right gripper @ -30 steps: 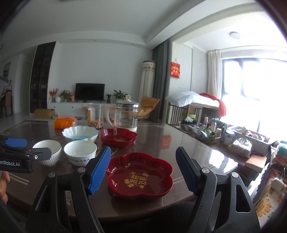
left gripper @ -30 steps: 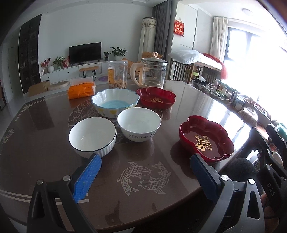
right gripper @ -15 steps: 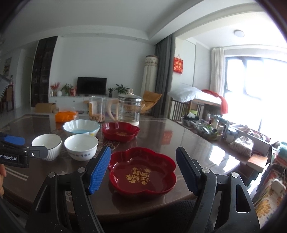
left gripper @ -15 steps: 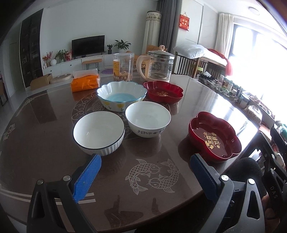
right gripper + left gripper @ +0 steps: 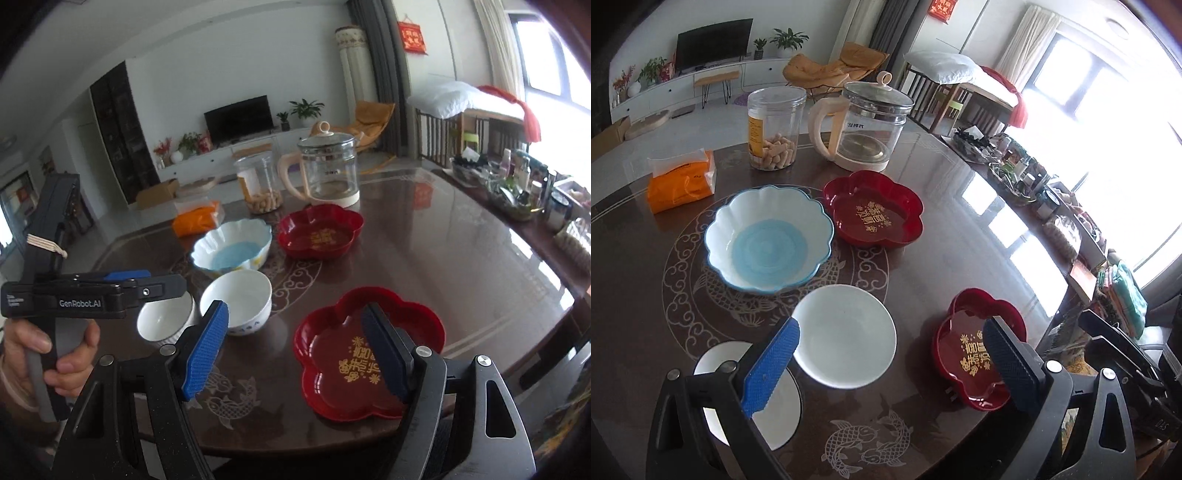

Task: Organize plates and bowls
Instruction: 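Grasp the remaining red flower plate rim with the left tool while the right tool grips it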

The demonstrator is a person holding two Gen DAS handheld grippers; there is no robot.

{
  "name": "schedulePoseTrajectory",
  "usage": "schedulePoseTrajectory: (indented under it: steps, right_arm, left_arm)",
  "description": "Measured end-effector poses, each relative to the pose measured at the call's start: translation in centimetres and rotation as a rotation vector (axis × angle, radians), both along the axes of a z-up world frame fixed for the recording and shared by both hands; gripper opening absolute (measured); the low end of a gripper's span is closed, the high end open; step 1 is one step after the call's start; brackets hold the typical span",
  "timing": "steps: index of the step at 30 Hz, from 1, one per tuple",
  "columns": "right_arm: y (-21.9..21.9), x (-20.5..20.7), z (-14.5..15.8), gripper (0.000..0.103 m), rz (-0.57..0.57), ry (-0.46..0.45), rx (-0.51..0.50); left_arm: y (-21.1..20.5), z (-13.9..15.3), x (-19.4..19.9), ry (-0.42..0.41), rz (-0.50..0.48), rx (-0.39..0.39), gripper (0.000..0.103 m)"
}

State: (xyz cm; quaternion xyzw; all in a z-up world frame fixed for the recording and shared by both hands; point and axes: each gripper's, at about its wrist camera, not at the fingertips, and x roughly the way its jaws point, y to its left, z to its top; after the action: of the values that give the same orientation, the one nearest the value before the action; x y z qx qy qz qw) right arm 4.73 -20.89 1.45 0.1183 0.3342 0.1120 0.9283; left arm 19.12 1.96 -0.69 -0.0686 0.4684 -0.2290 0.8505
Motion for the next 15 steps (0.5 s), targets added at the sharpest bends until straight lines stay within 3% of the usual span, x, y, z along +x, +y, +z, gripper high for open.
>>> schedulePoseTrajectory:
  steps: [4, 9, 12, 15]
  right_arm:
    - [-2.4, 8.4, 0.0, 0.078, -0.072, 0.18, 0.191]
    - [-5.3, 16.7, -5.7, 0.078, -0.174, 0.431, 0.359]
    - [-6.2, 19.5, -8.9, 0.077, -0.229, 0.507, 0.447]
    - [-6.4, 21.9, -11.2, 0.077, -0.266, 0.544, 0.475]
  left_arm:
    - [-2.1, -0.2, 9.3, 0.055, 0.004, 0.093, 0.099]
    - [-4.8, -3.6, 18.5, 0.079, 0.042, 0.272, 0.098]
    - [-5.6, -6.0, 22.4, 0.109, 0.066, 0.335, 0.096]
    - [-6.6, -7.9, 25.2, 0.132, 0.077, 0.359, 0.094]
